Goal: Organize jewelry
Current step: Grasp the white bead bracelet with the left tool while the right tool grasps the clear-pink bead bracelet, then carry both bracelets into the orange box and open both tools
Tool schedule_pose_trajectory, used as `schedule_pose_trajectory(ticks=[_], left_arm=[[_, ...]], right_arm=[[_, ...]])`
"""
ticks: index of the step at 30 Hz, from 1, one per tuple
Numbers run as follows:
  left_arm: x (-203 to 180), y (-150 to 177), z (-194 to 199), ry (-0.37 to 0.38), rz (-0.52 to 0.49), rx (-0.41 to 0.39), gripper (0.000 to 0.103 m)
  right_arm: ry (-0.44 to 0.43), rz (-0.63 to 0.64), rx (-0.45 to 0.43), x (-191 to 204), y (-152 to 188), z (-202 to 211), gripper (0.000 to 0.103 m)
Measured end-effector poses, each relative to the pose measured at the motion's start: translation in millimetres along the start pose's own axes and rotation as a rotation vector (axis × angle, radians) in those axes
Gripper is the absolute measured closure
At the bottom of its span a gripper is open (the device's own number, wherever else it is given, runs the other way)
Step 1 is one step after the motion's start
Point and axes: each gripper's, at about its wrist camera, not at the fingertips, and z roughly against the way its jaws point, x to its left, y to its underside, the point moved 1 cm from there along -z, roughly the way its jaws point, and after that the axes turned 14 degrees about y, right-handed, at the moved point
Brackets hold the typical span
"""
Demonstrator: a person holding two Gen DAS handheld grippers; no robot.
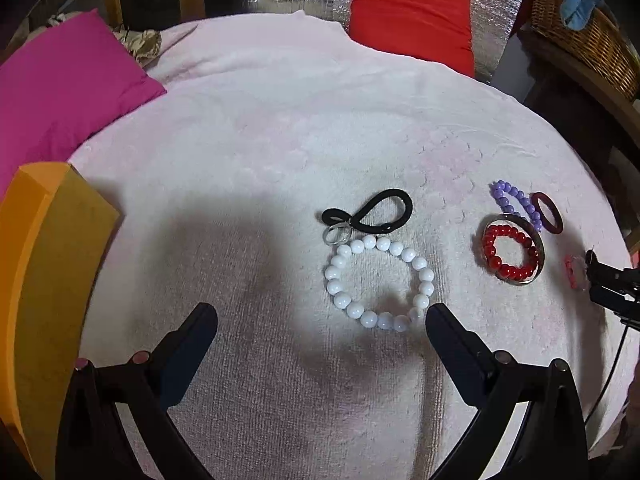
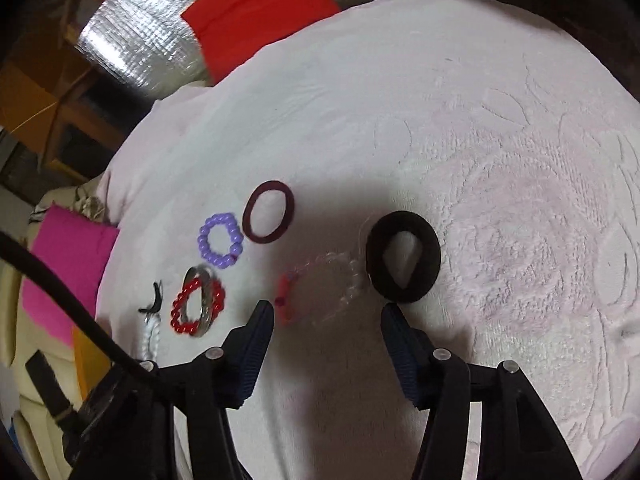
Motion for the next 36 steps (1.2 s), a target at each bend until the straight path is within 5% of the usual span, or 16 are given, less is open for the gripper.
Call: schedule_pose_trajectory(ticks=[6,9,13,15,23,26,36], left_arm=[[-3.8,-0.4,-5.6,0.019,0.008,0.007,0.0],[-6.0,-1.0,-10.8,0.034,0.013,0.015,0.0],[-11.0,-1.9,-16.8,0.06,0.009,0.018,0.001],[-15.1,-1.9,-18.2,0.068,-0.008,0.011,0.013],[-34.5,-0.7,-17.7,0.143,-0.085,0.005,0.08],[-40.0,-0.6,-11.6,0.168,-0.106,-0.017,0.093],[-52.6,4.9,14.0,0.235,-0.146,-0.066,0.094]], right_arm=[[0.12,0.078,-0.089,28.4,-3.0,-4.6,0.047],[0.2,0.155,-0.141,42.4,1.4,-6.5,0.056],[0.274,0.25,-0.186,54.2,10.1,-8.7,0.085],[0.28,0.27,-0.204,56.9,10.8,-8.0,0.089],[0.16,0.227,-0.182,36.6,10.3,4.6,0.094],[0.107,0.207,-0.184,30.0,9.7,11.8,0.094],[-0.071,0.109,-0.181,5.4,6.5,41.5,0.094]])
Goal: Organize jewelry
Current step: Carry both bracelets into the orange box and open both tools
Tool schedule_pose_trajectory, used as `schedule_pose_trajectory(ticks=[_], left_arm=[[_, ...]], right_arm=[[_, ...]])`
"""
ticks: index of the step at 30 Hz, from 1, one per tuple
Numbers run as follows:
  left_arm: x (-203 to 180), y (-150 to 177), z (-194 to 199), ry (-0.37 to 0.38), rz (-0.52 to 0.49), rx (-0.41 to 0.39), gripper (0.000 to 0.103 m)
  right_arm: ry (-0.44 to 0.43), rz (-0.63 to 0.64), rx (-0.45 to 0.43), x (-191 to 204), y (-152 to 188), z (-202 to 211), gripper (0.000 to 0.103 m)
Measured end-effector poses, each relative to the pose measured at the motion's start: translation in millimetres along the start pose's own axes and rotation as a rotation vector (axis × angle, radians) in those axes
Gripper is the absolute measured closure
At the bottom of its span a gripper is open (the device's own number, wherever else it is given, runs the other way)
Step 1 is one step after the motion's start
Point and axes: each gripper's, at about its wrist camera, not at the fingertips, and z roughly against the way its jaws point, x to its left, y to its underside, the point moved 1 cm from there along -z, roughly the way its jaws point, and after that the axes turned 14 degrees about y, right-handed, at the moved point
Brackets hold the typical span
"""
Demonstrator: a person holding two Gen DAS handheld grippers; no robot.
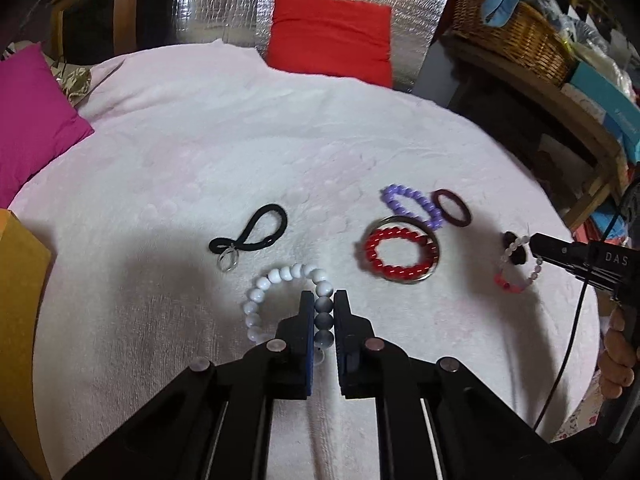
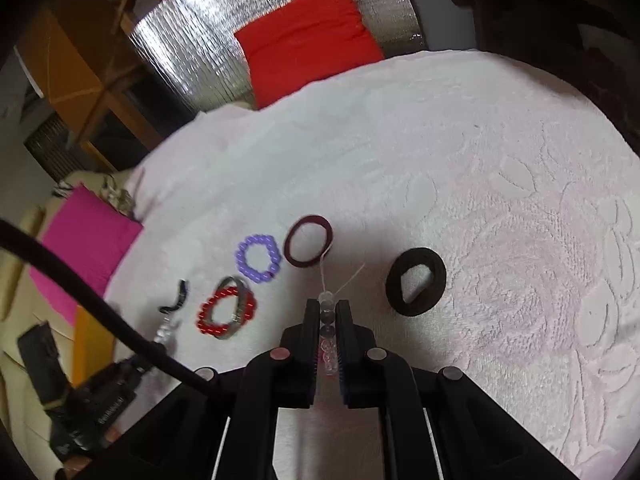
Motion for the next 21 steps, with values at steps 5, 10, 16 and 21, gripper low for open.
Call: schedule_pose_trajectory(ticks=[5,10,16,21], left_arm=[[-2.9,0.5,16.3,0.03,-0.006,-0.032,0.093],[2.4,3.2,30.5,0.039,0.005,-0.049,0.093],[13.5,7.0,42.7,0.024,0.035,-0.058,0.093],[16.0,8.5,58.9,0.013,0.038,-0.082,0.093]], right_arm=[[-0.057,-0.01,-0.027,3.3,-0.5,12.3,0.094],[-0.112,0.008,-0.045,19.9,2.0,20.6,0.094],[-0.16,0.045,-0.056,41.3,10.6,25.7,0.094],[-0.196,0.072,-0.065,61.8,16.5,26.6,0.094]])
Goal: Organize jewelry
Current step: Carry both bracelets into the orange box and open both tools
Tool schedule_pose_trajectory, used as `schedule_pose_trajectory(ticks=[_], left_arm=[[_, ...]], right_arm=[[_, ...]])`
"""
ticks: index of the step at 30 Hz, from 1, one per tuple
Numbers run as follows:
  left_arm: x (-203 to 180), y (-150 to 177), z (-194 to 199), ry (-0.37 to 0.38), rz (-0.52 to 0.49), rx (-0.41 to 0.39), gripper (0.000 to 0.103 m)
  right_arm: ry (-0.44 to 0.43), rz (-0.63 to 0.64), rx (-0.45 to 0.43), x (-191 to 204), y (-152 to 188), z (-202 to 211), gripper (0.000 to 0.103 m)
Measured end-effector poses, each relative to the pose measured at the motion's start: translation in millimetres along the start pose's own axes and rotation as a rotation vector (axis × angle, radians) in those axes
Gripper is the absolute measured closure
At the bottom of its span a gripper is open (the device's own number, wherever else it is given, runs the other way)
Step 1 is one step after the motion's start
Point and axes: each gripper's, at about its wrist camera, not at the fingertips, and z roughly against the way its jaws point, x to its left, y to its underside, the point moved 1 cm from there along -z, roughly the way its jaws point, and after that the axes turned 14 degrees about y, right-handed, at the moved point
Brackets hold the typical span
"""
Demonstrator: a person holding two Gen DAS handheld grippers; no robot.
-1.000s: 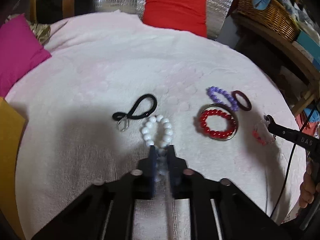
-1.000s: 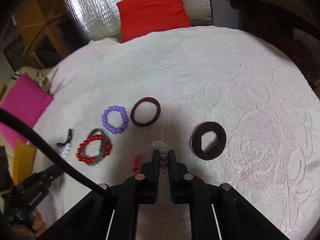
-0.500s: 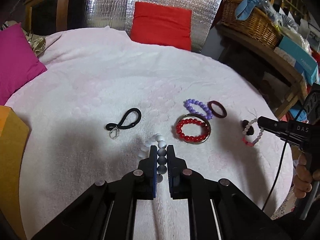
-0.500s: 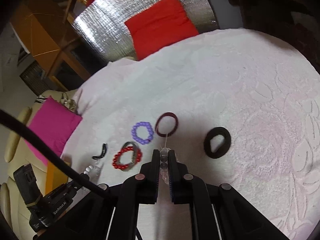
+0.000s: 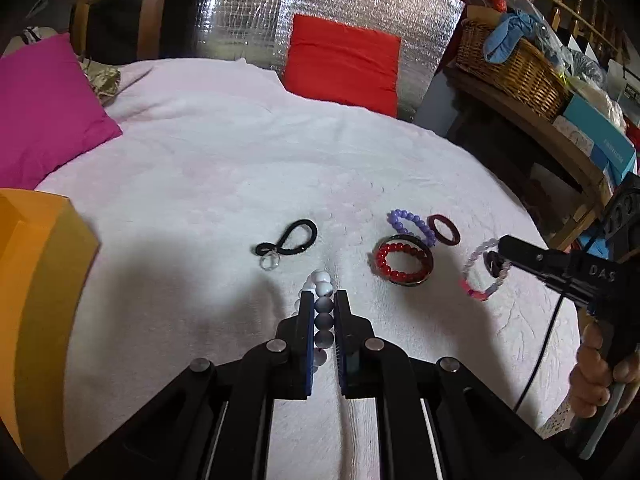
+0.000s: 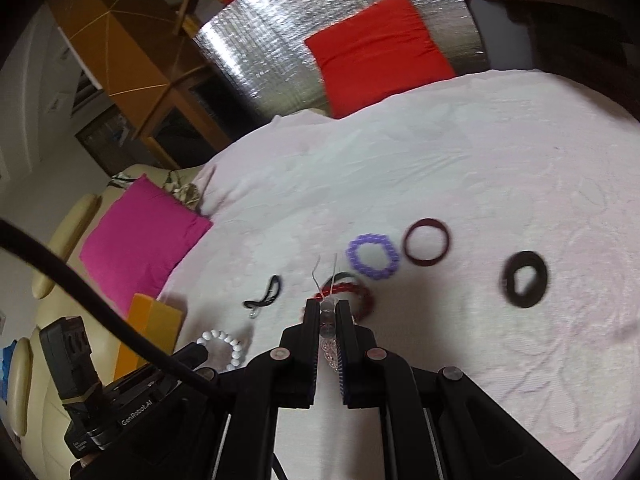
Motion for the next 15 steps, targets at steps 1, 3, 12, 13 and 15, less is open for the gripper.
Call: schedule_pose_trajectory(ticks=[1,3,12,13,15], left_arm=[[0.5,0.2,4.5,-0.008,-0.003,-0.006,0.093],[3.2,1.3,14.3,-0.031,-0.004,-0.017,0.093],[17.1,0.9,76.1,-0.141,0.034,-0.124,0.093],[18.4,1.7,81.0,-0.153,0.035,-0.136,0.093],[25.6,5.6,92.9,-0.178,0.051,-0.16,0.093]], right_arm=[[-0.009,0.007,-0.002,6.3,1.5,-0.8,0.094],[-0.028,0.017,-0.001,16.1,4.2,-2.8,0.094],[-0.086,0.084,0.004,63.2,15.5,-3.8,0.094],[-0.094,0.105,-0.004,71.9,17.2,-2.0,0.094],[-0.114,0.12,-0.006,84.7,19.7,-0.5,0.094]])
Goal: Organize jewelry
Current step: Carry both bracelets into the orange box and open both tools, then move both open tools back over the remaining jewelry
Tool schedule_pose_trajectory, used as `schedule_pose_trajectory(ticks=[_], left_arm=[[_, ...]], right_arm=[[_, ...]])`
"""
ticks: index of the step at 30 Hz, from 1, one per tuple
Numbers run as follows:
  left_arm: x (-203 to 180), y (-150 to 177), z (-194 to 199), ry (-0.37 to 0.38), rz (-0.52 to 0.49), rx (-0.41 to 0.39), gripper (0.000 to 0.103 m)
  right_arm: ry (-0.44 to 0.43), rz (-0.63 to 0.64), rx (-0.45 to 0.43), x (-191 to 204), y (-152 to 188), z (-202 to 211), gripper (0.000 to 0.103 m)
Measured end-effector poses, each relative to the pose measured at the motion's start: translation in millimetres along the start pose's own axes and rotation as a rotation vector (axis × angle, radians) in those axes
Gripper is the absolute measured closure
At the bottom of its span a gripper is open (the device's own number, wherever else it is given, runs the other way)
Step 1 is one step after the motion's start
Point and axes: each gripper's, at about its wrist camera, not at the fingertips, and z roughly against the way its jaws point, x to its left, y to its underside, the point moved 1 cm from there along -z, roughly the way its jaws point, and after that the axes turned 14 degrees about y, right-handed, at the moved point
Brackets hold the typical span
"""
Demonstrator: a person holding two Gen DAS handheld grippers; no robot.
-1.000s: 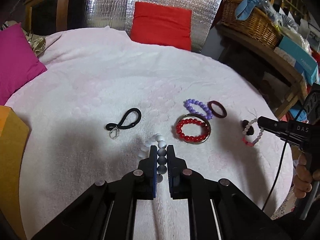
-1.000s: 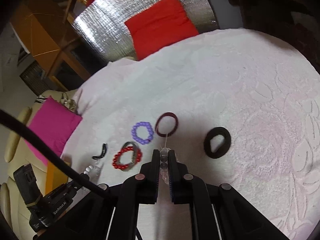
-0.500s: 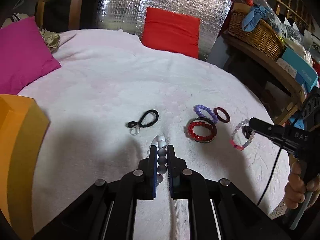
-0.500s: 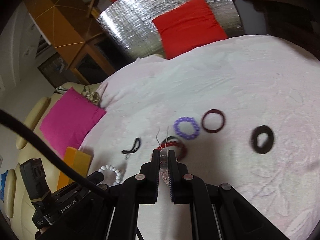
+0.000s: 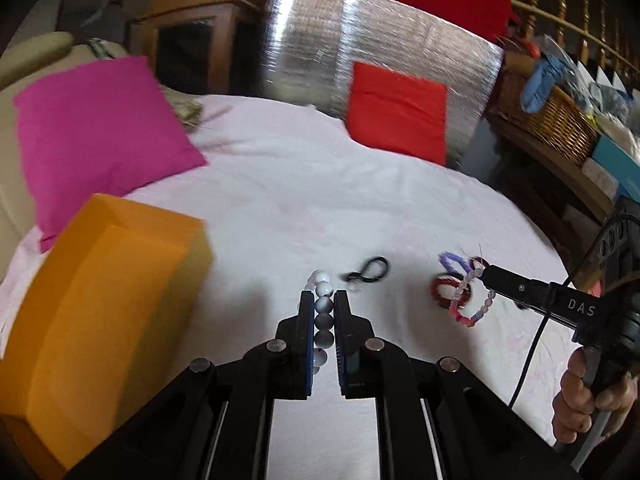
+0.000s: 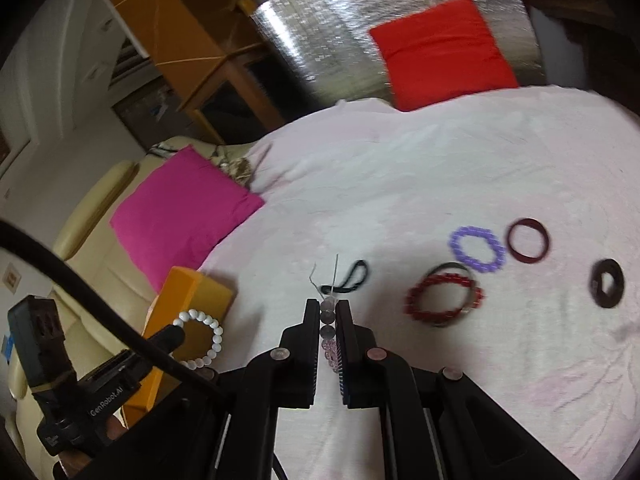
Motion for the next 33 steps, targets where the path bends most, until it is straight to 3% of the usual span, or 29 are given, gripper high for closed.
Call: schedule_pose_trajectory(ticks=[4,7,11,16,18,25,27,29,30,31,33], left_arm=[[33.8,7.2,29.8,-0.063,0.046,-0.062,0.093],[67.9,9.2,63.4,-0.113,0.097,-0.151,0.093],[107.8,10.4,93.7,-0.23,0.146,-0.216,0.093],[155.2,23.3,97.8,-0.33,0.233,-0.145,0.093],[170.5,30.3,88.8,-0.365,0.267,-0.076,0.093],[191.5,50.3,62.1,-0.341,0.348,0.072,0.093],[191.3,49.6,58.9,-0.35,0.35,0.085,0.081],[190.8,48.2,58.4,-0.353,0.358,0.076,0.051],[190.2,47.6,59.7,-0.365,0.358,0.065,0.047],[187.1,46.4,61.3,-0.383,0.349,0.049,0.045],[178.1,42.1,60.0,-0.405,0.31,0.026,0.045]], right_arm=[[-0.066,0.02,0.014,35.8,0.2,-11.3,0.094],[-0.102,0.071,0.027,77.1,1.4,-22.1,0.094],[-0.179,0.122,0.037,139.5,1.2,-35.2,0.094],[-0.256,0.211,0.044,222.3,9.1,-56.2,0.094],[-0.266,0.236,0.062,245.8,15.2,-68.9,0.094],[-0.163,0.306,0.15,284.0,39.7,-134.2,0.093],[-0.127,0.293,0.185,281.6,39.6,-150.6,0.092],[-0.115,0.258,0.208,274.0,33.1,-156.0,0.079],[-0.112,0.244,0.203,270.9,29.7,-154.5,0.072],[-0.114,0.221,0.189,264.4,24.8,-150.2,0.058],[-0.122,0.19,0.129,247.8,14.3,-132.7,0.051]])
